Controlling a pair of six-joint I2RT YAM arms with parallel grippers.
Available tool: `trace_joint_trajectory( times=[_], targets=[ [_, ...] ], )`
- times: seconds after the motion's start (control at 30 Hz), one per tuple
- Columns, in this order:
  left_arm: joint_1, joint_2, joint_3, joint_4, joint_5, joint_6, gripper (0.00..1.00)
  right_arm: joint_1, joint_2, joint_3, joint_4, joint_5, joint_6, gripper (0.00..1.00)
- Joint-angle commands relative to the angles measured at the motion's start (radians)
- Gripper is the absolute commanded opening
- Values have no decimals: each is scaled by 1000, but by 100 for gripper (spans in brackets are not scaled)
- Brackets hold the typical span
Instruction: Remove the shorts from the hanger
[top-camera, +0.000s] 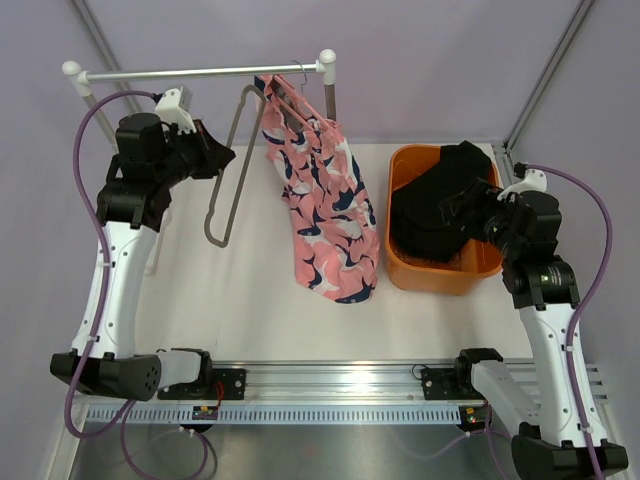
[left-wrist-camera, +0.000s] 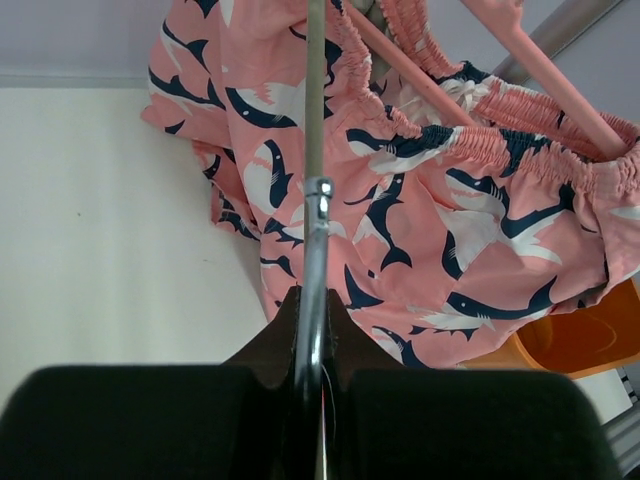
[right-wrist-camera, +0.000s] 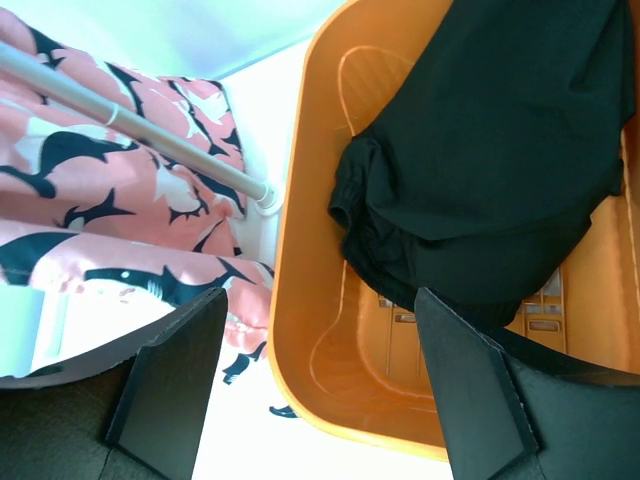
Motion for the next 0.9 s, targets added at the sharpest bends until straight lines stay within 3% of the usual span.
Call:
trace_joint_trajectory(
  times=[0.0,0.5,0.87],
  targets=[
    [14,4,55,104,91,9,0,1,-32,-11,32,-45,-4,84],
    [72,-5,35,181,186,109,0,2,-54,-76,90,-110,6,84],
    [89,44,93,226,100,95,0,2,-40,-77,110,-130,6,84]
  ],
)
